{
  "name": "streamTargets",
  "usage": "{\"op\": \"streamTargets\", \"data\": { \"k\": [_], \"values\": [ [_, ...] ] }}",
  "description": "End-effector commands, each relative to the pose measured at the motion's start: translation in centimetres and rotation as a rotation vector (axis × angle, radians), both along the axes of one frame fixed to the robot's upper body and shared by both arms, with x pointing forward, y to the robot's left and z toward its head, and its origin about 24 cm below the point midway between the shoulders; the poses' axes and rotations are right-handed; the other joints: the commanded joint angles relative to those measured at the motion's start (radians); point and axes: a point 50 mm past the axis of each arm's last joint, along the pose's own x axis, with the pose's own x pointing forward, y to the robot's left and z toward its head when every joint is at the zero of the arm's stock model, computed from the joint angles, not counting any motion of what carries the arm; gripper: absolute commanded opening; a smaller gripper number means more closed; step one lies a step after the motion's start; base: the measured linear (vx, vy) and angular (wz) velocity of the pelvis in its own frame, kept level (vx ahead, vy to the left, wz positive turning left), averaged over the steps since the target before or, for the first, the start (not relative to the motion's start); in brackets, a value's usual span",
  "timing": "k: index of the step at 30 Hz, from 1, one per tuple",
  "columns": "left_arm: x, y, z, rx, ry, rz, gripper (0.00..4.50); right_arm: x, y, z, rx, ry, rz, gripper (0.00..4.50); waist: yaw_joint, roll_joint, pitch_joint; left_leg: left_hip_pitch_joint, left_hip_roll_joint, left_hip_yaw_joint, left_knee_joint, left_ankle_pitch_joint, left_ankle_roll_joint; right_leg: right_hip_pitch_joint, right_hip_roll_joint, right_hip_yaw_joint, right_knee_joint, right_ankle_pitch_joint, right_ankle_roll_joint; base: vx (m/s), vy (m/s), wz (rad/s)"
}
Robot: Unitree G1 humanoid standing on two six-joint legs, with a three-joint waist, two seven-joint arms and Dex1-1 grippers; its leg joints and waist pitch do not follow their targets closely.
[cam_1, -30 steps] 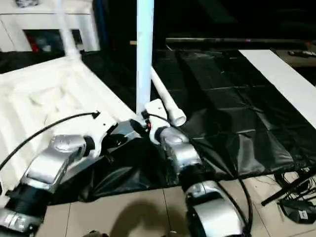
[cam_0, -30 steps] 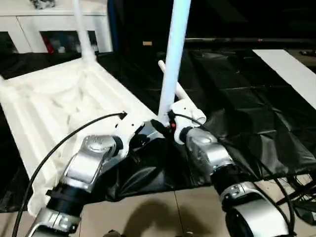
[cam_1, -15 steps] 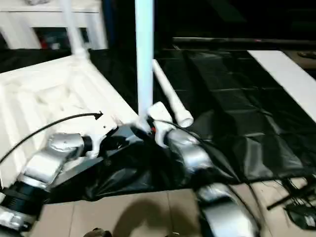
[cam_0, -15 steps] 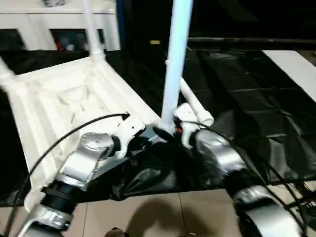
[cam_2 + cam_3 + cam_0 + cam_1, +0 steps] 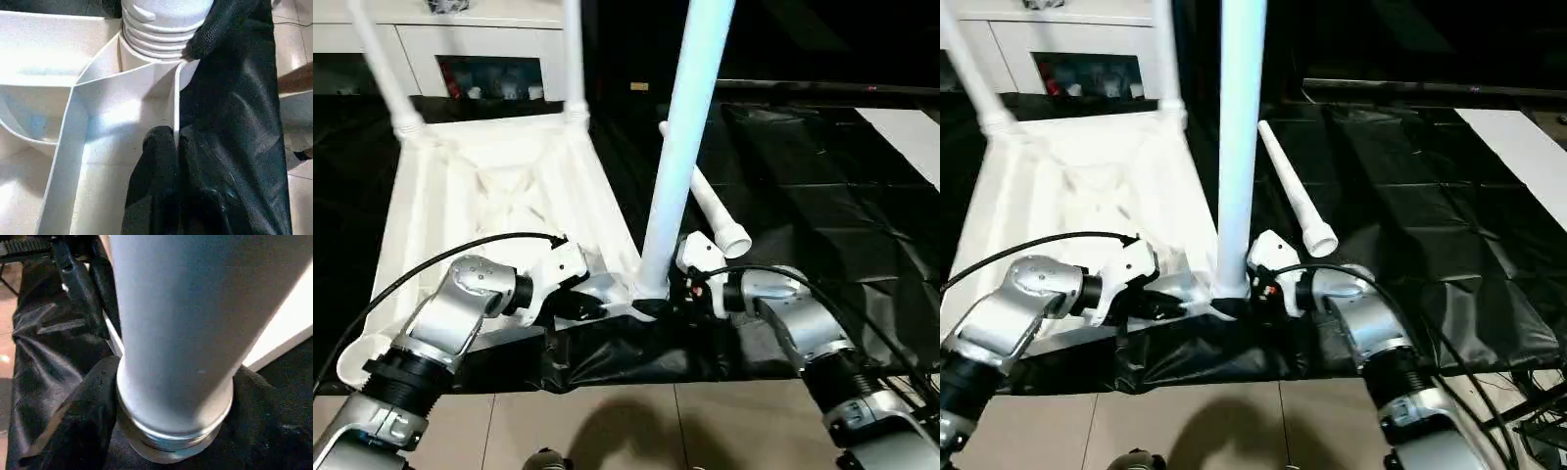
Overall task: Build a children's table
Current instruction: Rotate leg to tighten
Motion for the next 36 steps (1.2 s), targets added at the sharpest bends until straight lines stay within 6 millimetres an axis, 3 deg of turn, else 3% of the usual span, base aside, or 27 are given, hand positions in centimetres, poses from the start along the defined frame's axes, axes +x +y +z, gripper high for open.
{"op": "streamTargets", "data": {
  "k": [1,7,11,12,13,16,17,19,20,23,24,25,26,29,30,31,36],
  "values": [
    [0.1,-0.8,0.3,-0.004,-0.002,-0.051,0.0,-0.9,1.6,-0.1,0.002,0.012,0.102,2.87,-0.005,0.013,-0.074,0.025,0.019,-0.002,-0.067,-0.311,-0.013,0.036,-0.065,0.039,-0.088,-0.262,-0.187,0.0,0.0,0.0],
    [0.3,-0.9,0.4,-0.013,-0.015,-0.017,0.0,-0.8,2.2,-0.2,0.031,0.021,0.056,2.76,-0.005,0.015,-0.075,0.025,0.018,-0.002,-0.067,-0.303,-0.014,0.037,-0.064,0.039,-0.085,-0.236,-0.194,0.0,0.0,0.0],
    [0.9,-1.3,0.4,-0.032,-0.047,0.077,0.0,0.2,2.8,-0.6,0.031,0.009,-0.079,2.75,-0.01,0.016,-0.072,0.028,0.019,-0.003,-0.069,-0.329,-0.03,0.033,-0.067,0.039,-0.089,-0.296,-0.186,0.0,0.0,0.0],
    [1.3,-1.7,0.4,-0.046,-0.065,0.145,0.0,0.8,3.2,-1.0,0.026,0.003,-0.173,2.75,-0.015,0.015,-0.07,0.027,0.017,-0.004,-0.069,-0.343,-0.04,0.032,-0.068,0.038,-0.091,-0.329,-0.183,0.0,0.0,0.0],
    [1.7,-2.1,0.4,-0.067,-0.082,0.209,0.0,1.4,3.6,-1.2,0.028,0.001,-0.265,2.75,-0.02,0.024,-0.069,0.029,0.016,-0.008,-0.071,-0.362,-0.051,0.03,-0.07,0.036,-0.093,-0.373,-0.177,0.0,0.0,0.0],
    [1.9,-2.4,0.5,-0.081,-0.09,0.247,0.0,1.7,3.8,-1.4,0.029,0.003,-0.32,2.75,-0.035,0.017,-0.068,0.021,0.013,-0.014,-0.075,-0.382,-0.058,0.036,-0.068,0.031,-0.099,-0.41,-0.151,0.0,0.0,0.0],
    [2.0,-3.4,0.3,-0.096,-0.112,0.354,0.0,2.7,5.5,-1.2,0.083,0.027,-0.477,2.75,-0.046,0.018,-0.069,0.023,0.012,-0.013,-0.072,-0.395,-0.056,0.03,-0.066,0.033,-0.098,-0.392,-0.158,0.0,0.0,0.0],
    [2.0,-3.8,0.2,-0.099,-0.117,0.39,0.0,3.0,6.3,-1.1,0.096,0.032,-0.522,2.75,-0.054,0.017,-0.071,0.021,0.009,-0.016,-0.07,-0.399,-0.054,0.035,-0.068,0.029,-0.101,-0.411,-0.157,0.0,0.0,0.0],
    [1.9,-4.1,0.0,-0.1,-0.121,0.416,0.0,3.0,7.0,-1.0,0.1,0.032,-0.537,2.75,-0.058,0.012,-0.069,0.02,0.01,-0.014,-0.07,-0.396,-0.049,0.031,-0.066,0.031,-0.103,-0.406,-0.155,0.0,0.0,0.0],
    [1.6,-4.6,-0.2,-0.104,-0.122,0.417,0.0,2.8,8.0,-0.9,0.101,0.021,-0.504,2.74,-0.059,0.016,-0.071,0.025,0.01,-0.011,-0.066,-0.388,-0.037,0.028,-0.065,0.033,-0.103,-0.381,-0.157,0.0,0.0,0.0],
    [1.5,-4.8,-0.2,-0.106,-0.121,0.413,0.0,2.7,8.3,-0.8,0.101,0.017,-0.489,3.09,-0.058,0.016,-0.072,0.022,0.011,-0.01,-0.066,-0.374,-0.031,0.029,-0.064,0.035,-0.1,-0.35,-0.162,0.0,0.0,0.0],
    [1.4,-4.8,-0.2,-0.106,-0.127,0.403,0.0,2.6,8.5,-0.8,0.106,0.023,-0.47,3.3,-0.057,0.005,-0.074,0.017,0.011,-0.009,-0.066,-0.345,-0.022,0.035,-0.064,0.034,-0.095,-0.321,-0.166,0.0,0.0,0.0],
    [1.4,-4.8,-0.2,-0.105,-0.129,0.403,0.0,2.6,8.5,-0.8,0.108,0.026,-0.468,3.47,-0.056,0.011,-0.074,0.019,0.011,-0.006,-0.066,-0.331,-0.018,0.031,-0.062,0.036,-0.094,-0.292,-0.171,0.0,0.0,0.0],
    [1.5,-4.7,-0.1,-0.1,-0.146,0.409,0.0,2.6,8.5,-1.0,0.113,0.033,-0.464,3.54,-0.056,0.011,-0.074,0.019,0.012,-0.005,-0.067,-0.327,-0.018,0.034,-0.061,0.036,-0.092,-0.267,-0.179,0.0,0.0,0.0],
    [1.5,-4.7,-0.1,-0.1,-0.146,0.409,0.0,2.6,8.5,-1.0,0.113,0.033,-0.464,3.72,-0.057,0.011,-0.074,0.018,0.012,-0.005,-0.067,-0.329,-0.019,0.034,-0.062,0.036,-0.091,-0.268,-0.181,0.0,0.0,0.0],
    [1.5,-4.6,-0.1,-0.095,-0.149,0.398,0.0,2.8,8.2,-0.9,0.098,-0.001,-0.468,3.72,-0.057,0.016,-0.072,0.02,0.011,-0.005,-0.067,-0.345,-0.022,0.032,-0.063,0.036,-0.096,-0.292,-0.176,0.0,0.0,0.0],
    [1.6,-4.0,0.0,-0.076,-0.167,0.343,0.0,3.0,6.4,-0.3,0.098,-0.079,-0.443,3.72,-0.057,0.017,-0.072,0.023,0.012,-0.006,-0.067,-0.364,-0.025,0.031,-0.061,0.036,-0.096,-0.305,-0.174,0.0,0.0,0.0]
  ]
}}
